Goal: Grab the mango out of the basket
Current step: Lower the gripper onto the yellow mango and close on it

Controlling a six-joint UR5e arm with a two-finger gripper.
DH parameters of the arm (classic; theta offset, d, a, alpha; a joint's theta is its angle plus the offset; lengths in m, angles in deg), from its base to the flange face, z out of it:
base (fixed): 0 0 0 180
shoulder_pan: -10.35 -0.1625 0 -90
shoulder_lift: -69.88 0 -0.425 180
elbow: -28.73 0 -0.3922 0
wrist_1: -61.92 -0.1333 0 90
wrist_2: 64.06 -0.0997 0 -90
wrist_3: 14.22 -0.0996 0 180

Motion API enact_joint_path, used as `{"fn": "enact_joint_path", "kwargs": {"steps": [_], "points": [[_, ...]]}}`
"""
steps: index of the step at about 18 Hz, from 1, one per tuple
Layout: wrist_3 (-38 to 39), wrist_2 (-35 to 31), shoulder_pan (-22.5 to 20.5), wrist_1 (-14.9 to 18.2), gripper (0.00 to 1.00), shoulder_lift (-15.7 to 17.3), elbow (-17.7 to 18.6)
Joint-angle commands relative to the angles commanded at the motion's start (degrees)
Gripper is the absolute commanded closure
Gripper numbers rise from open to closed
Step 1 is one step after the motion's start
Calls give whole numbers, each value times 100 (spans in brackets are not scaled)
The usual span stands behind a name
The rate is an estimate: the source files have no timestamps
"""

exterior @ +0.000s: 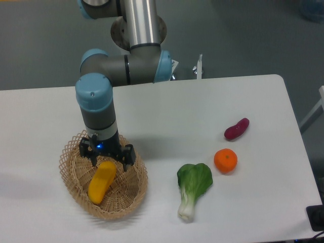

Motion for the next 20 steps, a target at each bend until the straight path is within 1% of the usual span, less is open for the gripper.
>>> {"fn": "enact_joint_path", "kwargs": {"steps": [4,15,20], "points": [[-9,-53,18,-9,0,-123,-44],[0,-62,185,-9,0,-203,-27],[0,-62,211,-9,0,-317,-35]]}}
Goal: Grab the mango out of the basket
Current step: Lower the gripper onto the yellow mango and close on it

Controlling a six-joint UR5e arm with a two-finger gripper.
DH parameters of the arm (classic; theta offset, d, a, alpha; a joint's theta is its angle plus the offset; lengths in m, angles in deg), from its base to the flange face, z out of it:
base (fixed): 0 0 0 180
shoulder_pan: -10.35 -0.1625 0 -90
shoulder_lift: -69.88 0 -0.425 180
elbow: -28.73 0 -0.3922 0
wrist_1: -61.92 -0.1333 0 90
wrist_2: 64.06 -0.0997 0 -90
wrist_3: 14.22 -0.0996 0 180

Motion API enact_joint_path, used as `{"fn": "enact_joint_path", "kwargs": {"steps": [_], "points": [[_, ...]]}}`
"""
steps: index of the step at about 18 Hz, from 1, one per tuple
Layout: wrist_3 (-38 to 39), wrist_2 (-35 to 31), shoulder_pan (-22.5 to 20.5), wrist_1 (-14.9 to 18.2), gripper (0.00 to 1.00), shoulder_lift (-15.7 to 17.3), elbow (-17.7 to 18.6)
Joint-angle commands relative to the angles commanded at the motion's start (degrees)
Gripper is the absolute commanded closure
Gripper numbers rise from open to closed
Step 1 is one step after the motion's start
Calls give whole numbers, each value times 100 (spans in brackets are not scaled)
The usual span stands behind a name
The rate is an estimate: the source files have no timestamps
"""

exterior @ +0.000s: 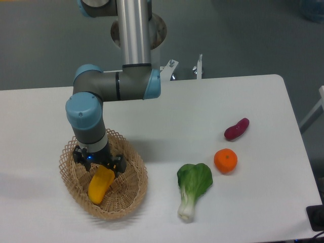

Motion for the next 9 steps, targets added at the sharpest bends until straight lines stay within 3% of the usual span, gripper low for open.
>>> {"fn": "enact_joint_path", "kwargs": {"steps": [9], "points": [[17,0,9,-35,0,-97,-35]]}}
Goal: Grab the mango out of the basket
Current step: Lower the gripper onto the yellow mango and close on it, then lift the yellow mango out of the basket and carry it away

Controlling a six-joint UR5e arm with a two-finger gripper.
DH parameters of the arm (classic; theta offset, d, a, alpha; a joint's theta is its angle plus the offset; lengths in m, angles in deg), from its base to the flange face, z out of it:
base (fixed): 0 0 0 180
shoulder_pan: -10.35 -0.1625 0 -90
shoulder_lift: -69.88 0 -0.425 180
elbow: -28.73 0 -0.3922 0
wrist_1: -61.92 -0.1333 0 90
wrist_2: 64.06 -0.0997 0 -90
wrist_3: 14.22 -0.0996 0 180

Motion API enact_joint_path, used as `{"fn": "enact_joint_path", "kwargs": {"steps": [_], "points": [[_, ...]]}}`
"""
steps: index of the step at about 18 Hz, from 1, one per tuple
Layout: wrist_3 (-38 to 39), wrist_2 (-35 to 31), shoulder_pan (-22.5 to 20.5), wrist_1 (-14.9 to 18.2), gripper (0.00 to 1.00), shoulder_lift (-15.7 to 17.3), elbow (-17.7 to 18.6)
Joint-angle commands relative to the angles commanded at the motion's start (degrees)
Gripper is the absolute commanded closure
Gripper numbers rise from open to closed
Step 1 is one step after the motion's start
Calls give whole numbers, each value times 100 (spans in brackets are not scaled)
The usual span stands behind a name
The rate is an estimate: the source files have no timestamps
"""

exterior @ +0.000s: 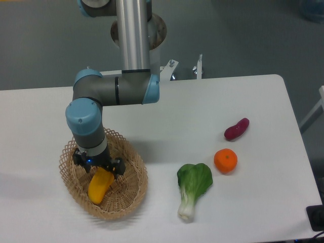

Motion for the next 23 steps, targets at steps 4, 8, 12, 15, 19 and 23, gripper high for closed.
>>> {"fn": "enact_joint_path", "kwargs": {"steps": [4,8,12,15,19,23], "points": [[26,-9,0,0,28,9,0],[-17,-9,0,0,41,18,0],[-35,-9,-9,9,47,53,0],[-87,-149,-9,9,49,123,0],[-140,-176,-35,18,51,342,-26],[-509,-176,-526,114,51,720,-167]]}}
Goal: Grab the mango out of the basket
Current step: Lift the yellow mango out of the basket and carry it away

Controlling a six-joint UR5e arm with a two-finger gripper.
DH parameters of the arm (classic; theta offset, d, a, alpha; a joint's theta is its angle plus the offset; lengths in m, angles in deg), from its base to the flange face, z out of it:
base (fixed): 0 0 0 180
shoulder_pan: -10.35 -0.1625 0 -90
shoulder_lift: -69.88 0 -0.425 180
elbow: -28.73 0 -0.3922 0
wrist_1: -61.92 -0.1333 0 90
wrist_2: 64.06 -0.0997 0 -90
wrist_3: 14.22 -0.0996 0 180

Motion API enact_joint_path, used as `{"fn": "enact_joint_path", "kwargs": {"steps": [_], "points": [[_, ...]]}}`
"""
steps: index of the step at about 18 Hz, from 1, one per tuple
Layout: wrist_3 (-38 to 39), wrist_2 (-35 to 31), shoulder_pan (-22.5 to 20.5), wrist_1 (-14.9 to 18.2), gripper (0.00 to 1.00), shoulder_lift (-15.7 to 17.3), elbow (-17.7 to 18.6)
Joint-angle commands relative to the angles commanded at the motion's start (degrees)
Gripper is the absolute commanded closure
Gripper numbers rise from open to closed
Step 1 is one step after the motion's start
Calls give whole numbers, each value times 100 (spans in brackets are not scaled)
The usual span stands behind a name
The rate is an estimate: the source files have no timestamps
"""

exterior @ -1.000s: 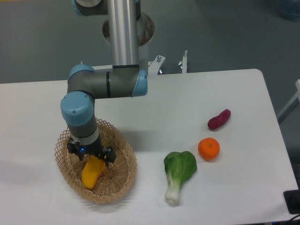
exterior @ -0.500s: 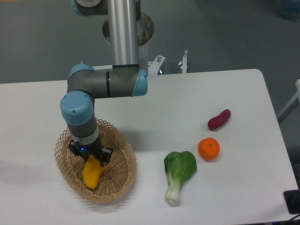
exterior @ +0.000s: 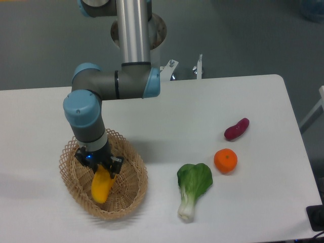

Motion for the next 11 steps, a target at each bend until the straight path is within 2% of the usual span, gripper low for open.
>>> {"fn": "enact_joint_path", "kwargs": {"steps": [4,8,11], "points": [[-491,26,-589,175,51,378,-9],[-1256,97,-1213,904,51,624,-219],[-1757,210,-1626,1248,51,643,-535]]}}
